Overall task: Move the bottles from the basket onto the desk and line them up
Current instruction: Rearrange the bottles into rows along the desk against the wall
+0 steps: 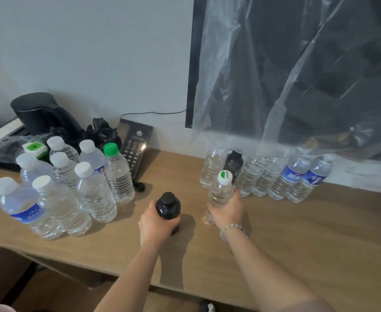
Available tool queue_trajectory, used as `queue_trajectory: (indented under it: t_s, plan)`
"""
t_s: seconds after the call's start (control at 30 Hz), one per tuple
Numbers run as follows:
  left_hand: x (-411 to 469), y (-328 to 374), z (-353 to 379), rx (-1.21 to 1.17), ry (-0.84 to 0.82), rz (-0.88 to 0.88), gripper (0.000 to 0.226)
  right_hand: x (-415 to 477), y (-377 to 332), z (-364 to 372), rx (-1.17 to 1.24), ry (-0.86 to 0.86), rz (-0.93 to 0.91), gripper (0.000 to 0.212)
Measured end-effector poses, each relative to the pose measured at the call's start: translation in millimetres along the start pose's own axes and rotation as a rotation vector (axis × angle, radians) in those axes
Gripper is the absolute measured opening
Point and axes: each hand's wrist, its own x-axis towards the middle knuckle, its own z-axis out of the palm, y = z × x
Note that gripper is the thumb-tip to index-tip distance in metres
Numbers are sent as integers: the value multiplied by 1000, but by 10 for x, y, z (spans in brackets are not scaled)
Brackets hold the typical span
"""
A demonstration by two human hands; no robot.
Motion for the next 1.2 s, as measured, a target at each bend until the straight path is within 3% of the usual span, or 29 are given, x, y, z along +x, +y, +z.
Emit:
queue_trajectory:
  t_s: [0.3,0.9,1.2]
  plan:
    - [27,182,315,-2,-71,29,46,163,155,-281,-10,44,59,56]
    - [264,624,891,44,-61,65,50,597,325,-440,138,80,63,63]
    - [429,772,1106,53,-59,93,53,685,363,-587,69,59,84,67]
